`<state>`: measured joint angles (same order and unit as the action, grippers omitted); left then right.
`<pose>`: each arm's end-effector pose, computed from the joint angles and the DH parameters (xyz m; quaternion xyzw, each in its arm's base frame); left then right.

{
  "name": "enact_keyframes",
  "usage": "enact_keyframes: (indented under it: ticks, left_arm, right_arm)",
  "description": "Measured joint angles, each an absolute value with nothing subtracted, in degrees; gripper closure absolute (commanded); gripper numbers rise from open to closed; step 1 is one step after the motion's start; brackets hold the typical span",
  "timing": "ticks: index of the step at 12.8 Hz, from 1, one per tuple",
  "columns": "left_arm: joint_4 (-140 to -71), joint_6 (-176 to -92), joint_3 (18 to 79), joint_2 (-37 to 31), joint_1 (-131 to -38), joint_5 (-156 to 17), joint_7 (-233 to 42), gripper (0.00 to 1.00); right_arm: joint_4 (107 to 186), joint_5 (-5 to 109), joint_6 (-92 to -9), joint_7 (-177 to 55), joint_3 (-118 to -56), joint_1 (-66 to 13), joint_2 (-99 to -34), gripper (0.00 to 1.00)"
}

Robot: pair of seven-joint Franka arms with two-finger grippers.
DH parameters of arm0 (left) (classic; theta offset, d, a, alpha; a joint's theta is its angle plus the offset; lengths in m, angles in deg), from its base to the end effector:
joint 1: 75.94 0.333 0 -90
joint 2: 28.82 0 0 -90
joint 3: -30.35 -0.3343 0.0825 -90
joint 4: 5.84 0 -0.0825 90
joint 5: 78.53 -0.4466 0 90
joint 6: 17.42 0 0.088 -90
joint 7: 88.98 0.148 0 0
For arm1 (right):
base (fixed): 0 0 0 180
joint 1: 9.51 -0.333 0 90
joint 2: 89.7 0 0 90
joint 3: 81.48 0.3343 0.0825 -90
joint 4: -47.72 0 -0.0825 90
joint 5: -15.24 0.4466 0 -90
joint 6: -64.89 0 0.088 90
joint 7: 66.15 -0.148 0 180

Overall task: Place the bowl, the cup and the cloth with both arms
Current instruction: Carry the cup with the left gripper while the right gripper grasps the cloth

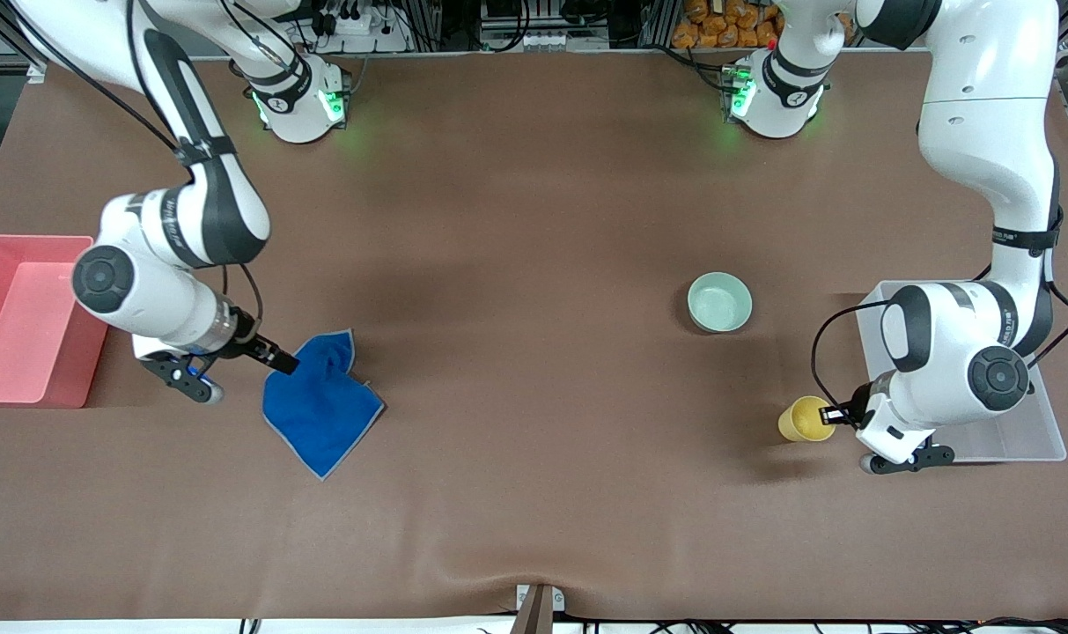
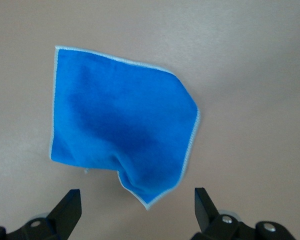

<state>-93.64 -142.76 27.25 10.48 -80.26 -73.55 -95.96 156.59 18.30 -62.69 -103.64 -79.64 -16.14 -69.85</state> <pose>0.7648 -0.0267 0.1859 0.9973 0.0700 -0.0159 0.0168 0.6685 0.1025 0.2549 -0.9632 0.2672 0.0195 0.0205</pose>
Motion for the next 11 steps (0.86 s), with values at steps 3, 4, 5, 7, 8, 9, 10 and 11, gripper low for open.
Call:
enact_keyframes:
  ticks: [3,4,5,7,8,9,10,11]
  left_arm:
    - [-92.7,-142.8,27.2,10.2,-80.2,-73.6,-96.9,1.0]
    - [-92.3,-142.7,27.1,9.7,-80.1,-73.6,-96.9,1.0]
    - [-92.0,-142.1,27.0,8.8,-79.8,-73.6,-96.9,1.0]
    - [-91.6,-139.0,26.7,5.6,-79.5,-73.6,-97.0,1.0]
    - [-91.5,-137.0,26.6,3.7,-79.2,-73.6,-97.0,1.0]
    - [-91.4,-134.6,26.5,1.6,-78.7,-73.6,-97.0,1.0]
    - [-91.3,-132.3,26.4,-0.4,-77.8,-73.6,-97.0,1.0]
    - [-91.2,-130.1,26.3,-2.2,-76.6,-73.6,-97.0,1.0]
  right_arm:
    - [160.6,17.0,-73.6,-103.7,-79.6,-17.7,-66.6,0.0]
    - [162.0,14.1,-76.0,-103.0,-79.7,-18.1,-66.0,0.0]
    - [162.8,9.2,-77.7,-101.5,-79.6,-18.4,-65.5,0.0]
    - [163.2,1.8,-80.0,-99.1,-79.6,-19.6,-64.5,0.0]
    - [163.2,0.5,-80.3,-97.9,-79.6,-19.8,-64.3,0.0]
    - [163.3,0.2,-80.4,-96.7,-79.6,-19.8,-64.1,0.0]
    - [163.3,0.1,-80.5,-95.7,-79.7,-19.8,-64.1,0.0]
    - [163.3,-0.2,-81.1,-94.6,-79.8,-19.8,-64.1,0.0]
